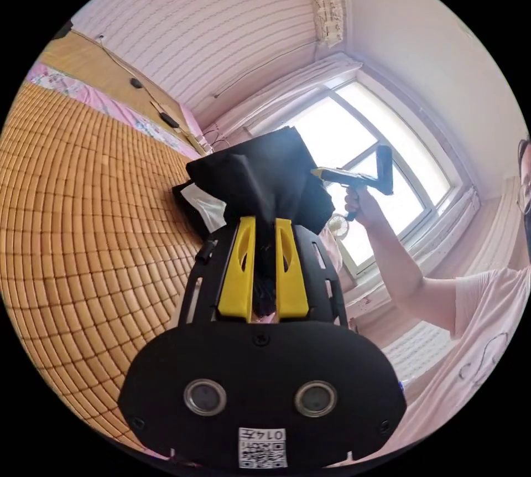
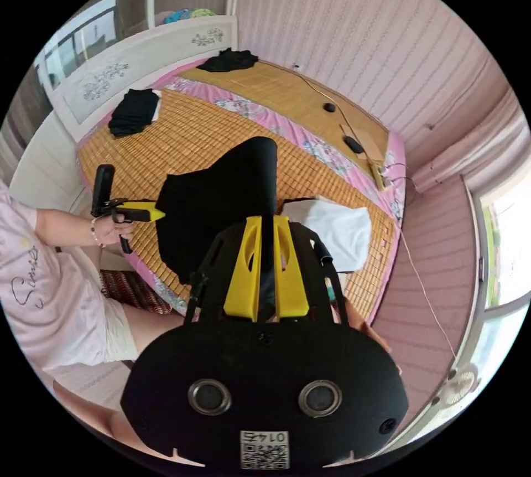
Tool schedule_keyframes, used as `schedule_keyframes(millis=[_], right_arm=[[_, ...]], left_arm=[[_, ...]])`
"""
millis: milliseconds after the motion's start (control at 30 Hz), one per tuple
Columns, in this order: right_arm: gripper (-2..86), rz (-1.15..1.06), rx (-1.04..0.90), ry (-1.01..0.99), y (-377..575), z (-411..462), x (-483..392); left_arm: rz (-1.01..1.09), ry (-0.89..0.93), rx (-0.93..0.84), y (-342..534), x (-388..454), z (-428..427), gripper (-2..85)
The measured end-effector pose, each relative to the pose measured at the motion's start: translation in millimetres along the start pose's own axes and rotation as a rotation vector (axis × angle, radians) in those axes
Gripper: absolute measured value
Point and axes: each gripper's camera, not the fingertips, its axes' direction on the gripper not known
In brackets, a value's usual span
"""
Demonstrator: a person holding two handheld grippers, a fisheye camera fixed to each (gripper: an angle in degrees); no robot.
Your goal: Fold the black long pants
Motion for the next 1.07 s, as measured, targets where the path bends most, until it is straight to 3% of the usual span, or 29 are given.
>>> schedule_keyframes(millis=[67, 133, 200, 500, 767, 1067], right_arm=[[5.9, 0.201, -0.076, 0.102, -11, 23, 44], [6.8, 0.380, -0.099, 0.027, -5, 46, 65], [7.3, 0.418, -0.054, -0.026, 4, 53, 54], [7.0, 0.205, 0.057, 0.102, 56, 45, -105], [7.4, -0.030, 0.126, -0.104, 21, 75, -259], [10.6, -0.482, 0.061, -0.455, -136, 148, -499]], left_arm=[[0.069, -0.112, -0.074, -20, 10, 33, 6.8], [0.050, -0.172, -0.156, -20, 9, 42, 7.0], [0.062, -0.152, -0.156, -9, 12, 30, 6.9], [0.175, -0.352, -0.246, 98, 22, -111, 6.4], [-0.004, -0.676, -0.064, 174, 37, -274, 6.5], [-0.132, -0.950, 0.275, 199, 30, -436, 8.1]])
